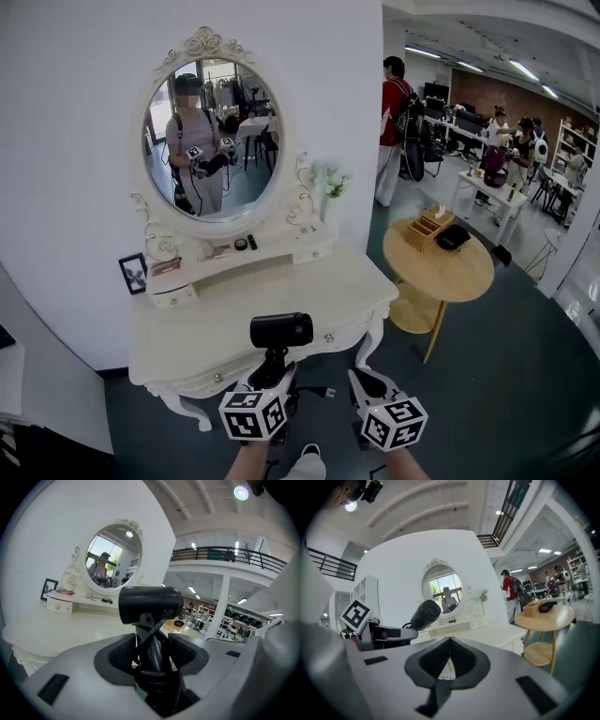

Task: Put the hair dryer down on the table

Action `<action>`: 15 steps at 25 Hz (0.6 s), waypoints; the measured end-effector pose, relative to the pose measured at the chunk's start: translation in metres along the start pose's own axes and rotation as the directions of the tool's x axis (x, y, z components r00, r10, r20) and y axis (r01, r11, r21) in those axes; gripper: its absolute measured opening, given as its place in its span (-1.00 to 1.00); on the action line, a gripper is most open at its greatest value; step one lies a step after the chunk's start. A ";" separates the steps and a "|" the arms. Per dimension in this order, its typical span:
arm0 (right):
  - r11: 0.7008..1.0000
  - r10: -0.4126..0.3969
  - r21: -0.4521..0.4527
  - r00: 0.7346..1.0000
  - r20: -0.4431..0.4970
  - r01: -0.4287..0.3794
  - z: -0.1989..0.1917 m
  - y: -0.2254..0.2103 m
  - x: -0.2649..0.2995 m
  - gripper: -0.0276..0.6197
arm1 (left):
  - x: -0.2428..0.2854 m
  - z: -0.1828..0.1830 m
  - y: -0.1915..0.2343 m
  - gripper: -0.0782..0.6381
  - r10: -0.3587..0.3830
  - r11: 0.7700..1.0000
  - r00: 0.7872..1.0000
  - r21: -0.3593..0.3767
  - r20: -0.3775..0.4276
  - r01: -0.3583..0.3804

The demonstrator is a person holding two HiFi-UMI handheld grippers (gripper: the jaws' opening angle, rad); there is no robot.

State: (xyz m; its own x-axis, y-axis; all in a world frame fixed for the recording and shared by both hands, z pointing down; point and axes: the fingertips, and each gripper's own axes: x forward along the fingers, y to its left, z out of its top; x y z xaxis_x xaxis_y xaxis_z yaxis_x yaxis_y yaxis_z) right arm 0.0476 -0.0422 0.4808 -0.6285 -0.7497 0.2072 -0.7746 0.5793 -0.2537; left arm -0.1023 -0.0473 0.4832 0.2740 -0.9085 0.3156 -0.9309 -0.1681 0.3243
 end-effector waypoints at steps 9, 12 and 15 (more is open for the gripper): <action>0.999 -0.051 0.010 0.999 -0.020 0.051 0.018 -0.027 0.072 -0.91 | 0.068 0.048 0.040 -0.18 -0.024 0.999 1.000 0.020 0.007 0.024; 0.997 -0.068 0.018 0.997 -0.025 0.069 0.020 -0.032 0.086 -0.91 | 0.083 0.054 0.049 -0.18 -0.033 0.999 0.999 0.025 -0.005 0.033; 0.997 -0.080 0.018 0.996 -0.040 0.081 0.021 -0.038 0.096 -0.91 | 0.098 0.056 0.055 -0.18 -0.037 0.999 0.999 0.018 -0.021 0.037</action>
State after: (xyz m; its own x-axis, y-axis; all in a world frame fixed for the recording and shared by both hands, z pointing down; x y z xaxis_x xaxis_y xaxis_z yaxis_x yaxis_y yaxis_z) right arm 0.0178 -0.1429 0.4903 -0.5670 -0.7801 0.2644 -0.8213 0.5111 -0.2535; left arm -0.1401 -0.1675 0.4822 0.3128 -0.8936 0.3220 -0.9243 -0.2084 0.3196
